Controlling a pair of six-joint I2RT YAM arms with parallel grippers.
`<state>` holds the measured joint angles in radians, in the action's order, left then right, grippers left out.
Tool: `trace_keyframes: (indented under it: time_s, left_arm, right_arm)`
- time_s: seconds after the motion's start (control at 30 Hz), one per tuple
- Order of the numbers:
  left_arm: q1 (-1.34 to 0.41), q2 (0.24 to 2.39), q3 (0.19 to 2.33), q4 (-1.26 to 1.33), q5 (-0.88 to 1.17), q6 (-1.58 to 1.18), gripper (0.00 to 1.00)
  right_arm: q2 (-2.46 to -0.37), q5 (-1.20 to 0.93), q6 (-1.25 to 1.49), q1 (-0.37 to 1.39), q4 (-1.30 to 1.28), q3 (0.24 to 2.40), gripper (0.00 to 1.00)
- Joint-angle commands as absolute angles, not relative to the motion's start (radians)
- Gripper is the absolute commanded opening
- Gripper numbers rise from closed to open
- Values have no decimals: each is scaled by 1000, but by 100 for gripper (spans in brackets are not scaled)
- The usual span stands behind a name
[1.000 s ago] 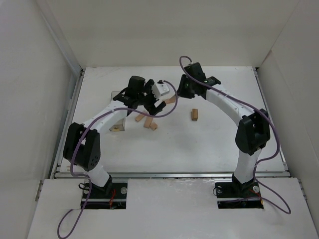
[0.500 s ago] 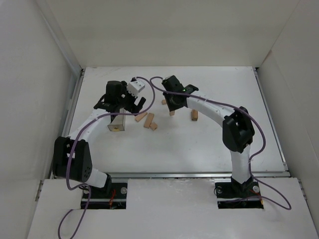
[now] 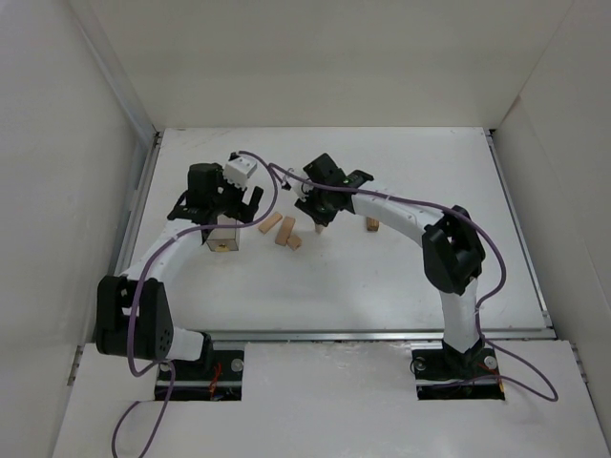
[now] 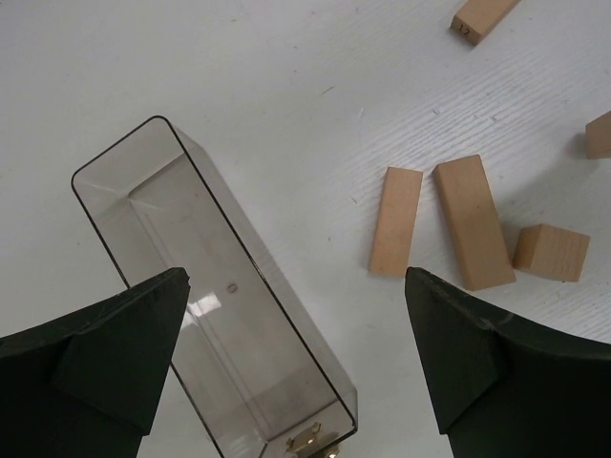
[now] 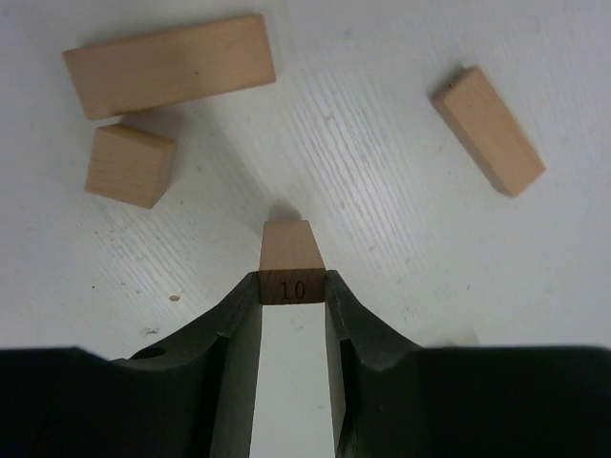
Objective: Build the wood block tower
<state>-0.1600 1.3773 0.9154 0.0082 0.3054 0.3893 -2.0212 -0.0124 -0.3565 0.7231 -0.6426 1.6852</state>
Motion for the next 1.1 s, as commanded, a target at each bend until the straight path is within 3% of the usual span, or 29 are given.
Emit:
trace_keyframes:
  time_s: [0.0,0.13,0.33,0.93,1.07]
  left_arm:
    - [-158,1322,904,28,308,357,95]
    - [-149,1302,874,28,317,348,95]
    - [-149,1282,865,28,327,348,95]
    - [-149,1282,865,0,327,357,95]
    - [-149,1282,856,0,327,357,95]
  right_arm:
    - [-1982,-167,-618,735,-539,1684,0]
    - [-1982,-259,-807,726,-526,1669,1]
    - [-2028,-394,-839,715,-526,1669,1]
    - [-2049,-360,-881,706,-537,1631,1]
    - [-2049,-360,-881,706,-537,1631,9]
